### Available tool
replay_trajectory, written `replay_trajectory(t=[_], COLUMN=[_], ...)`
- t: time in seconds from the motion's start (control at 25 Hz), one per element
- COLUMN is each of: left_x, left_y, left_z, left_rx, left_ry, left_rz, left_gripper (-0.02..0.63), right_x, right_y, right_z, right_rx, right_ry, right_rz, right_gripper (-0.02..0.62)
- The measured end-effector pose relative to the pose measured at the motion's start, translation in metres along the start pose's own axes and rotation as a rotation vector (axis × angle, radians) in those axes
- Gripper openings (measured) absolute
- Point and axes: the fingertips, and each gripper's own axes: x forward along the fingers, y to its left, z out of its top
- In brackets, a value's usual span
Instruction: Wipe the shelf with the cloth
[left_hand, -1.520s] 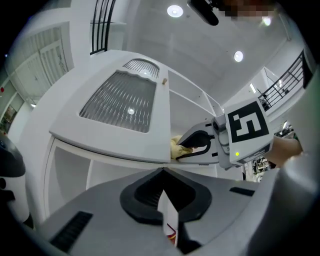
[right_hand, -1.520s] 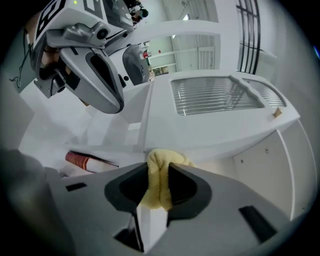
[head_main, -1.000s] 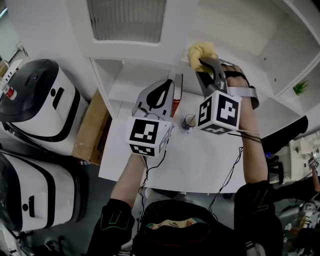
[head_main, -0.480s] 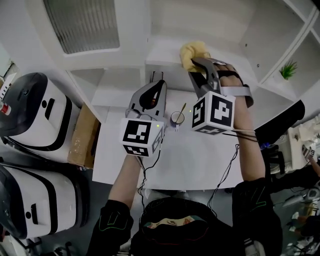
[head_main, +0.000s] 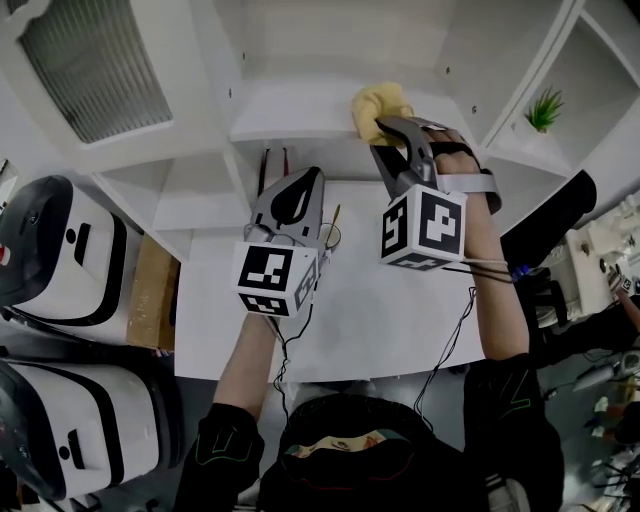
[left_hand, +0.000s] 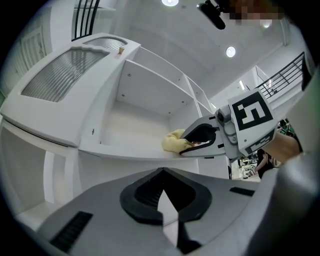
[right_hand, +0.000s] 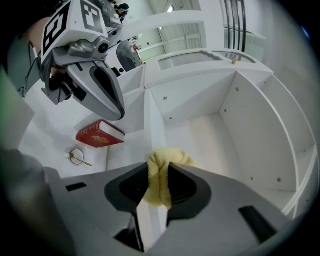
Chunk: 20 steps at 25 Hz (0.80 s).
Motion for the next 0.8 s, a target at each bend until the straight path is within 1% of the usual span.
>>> replay_trajectory(t=[0.32, 0.52, 0.68, 0.8], left_x=[0.026, 0.041, 0.049, 0.050], left_y=[-0.035, -0.061, -0.084, -0.096], left_z=[-0.002, -0.003, -0.001, 0.001], left_rx=[-0.007, -0.014, -0.013, -0.011], left_ry=[0.003, 0.003, -0.003, -0.007], left_rz=[-0.065, -0.106, -0.129, -0.135], left_gripper=[-0.002, -0.002, -0.002, -0.002], right_x=[-0.014, -0.022, -0.028, -0.033], right_y=[-0.006, -0.011, -0.012, -0.013], right_z=[-0.062, -0.096, -0.120, -0.129], right_rx=[0.054, 0.107, 0.133, 0.154], right_ry=[0.077, 0.119, 0.134, 0.122], right_rz=[-0.011, -0.019, -0.025, -0.024], right_gripper=[0.107, 0.107, 0.107, 0.107])
